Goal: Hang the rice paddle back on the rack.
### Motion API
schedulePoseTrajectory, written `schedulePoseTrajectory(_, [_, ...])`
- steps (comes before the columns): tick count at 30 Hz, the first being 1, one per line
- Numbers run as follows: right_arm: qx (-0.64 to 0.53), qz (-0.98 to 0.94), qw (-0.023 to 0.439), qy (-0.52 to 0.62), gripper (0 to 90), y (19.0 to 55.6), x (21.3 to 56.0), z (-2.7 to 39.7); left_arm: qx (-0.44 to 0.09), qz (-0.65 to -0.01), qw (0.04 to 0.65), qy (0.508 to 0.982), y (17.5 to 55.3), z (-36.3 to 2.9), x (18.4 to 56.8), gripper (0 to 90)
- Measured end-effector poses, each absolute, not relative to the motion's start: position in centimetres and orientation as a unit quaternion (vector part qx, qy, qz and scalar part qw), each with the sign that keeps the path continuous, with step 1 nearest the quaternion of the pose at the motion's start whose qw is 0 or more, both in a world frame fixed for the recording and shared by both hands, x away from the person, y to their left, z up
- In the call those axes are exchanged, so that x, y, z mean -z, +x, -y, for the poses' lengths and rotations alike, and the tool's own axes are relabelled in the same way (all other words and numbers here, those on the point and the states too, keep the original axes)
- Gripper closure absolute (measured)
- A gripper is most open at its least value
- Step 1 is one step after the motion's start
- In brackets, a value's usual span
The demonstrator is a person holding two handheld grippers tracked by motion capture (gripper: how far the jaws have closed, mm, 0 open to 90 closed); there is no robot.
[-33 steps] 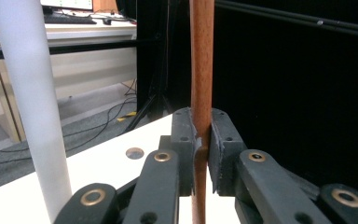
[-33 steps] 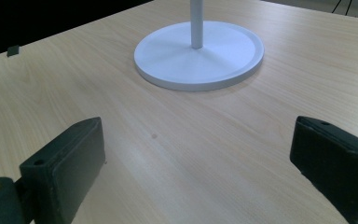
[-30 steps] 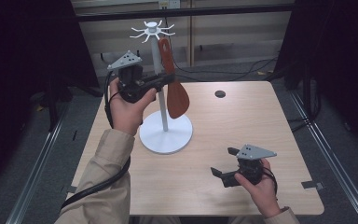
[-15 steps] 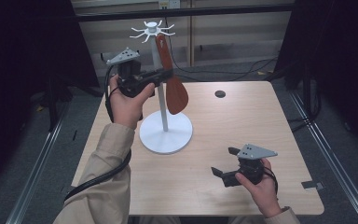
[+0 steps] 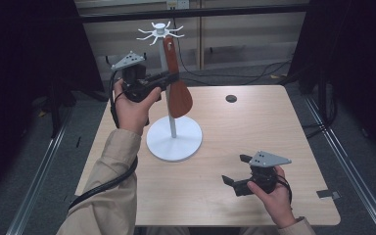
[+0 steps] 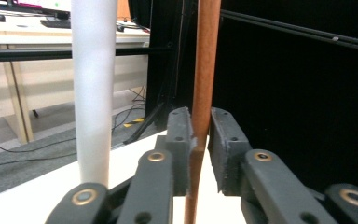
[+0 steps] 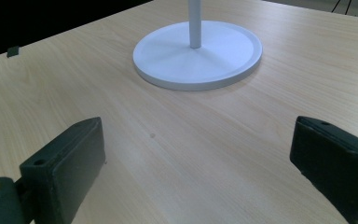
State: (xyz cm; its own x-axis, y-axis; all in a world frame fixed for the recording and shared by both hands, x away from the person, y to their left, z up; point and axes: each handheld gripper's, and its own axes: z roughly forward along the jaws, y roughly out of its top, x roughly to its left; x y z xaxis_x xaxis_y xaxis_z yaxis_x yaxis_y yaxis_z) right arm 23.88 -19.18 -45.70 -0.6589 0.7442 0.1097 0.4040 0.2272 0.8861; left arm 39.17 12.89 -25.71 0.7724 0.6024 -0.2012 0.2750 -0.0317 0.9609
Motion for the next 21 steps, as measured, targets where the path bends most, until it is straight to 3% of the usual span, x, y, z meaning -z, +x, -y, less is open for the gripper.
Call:
schedulePoseTrajectory(11, [-0.497,-0.764,0.169,0.376,3.2,23.85,45.67,19.23,-0.138,-0.313,0.625,0.702,39.24,-13.07,26.29,69.9])
schedulePoseTrajectory(21, [-0.496,-0.764,0.17,0.375,3.1,23.82,45.62,19.22,-0.155,-0.308,0.621,0.704,38.92,-13.24,26.55,50.9])
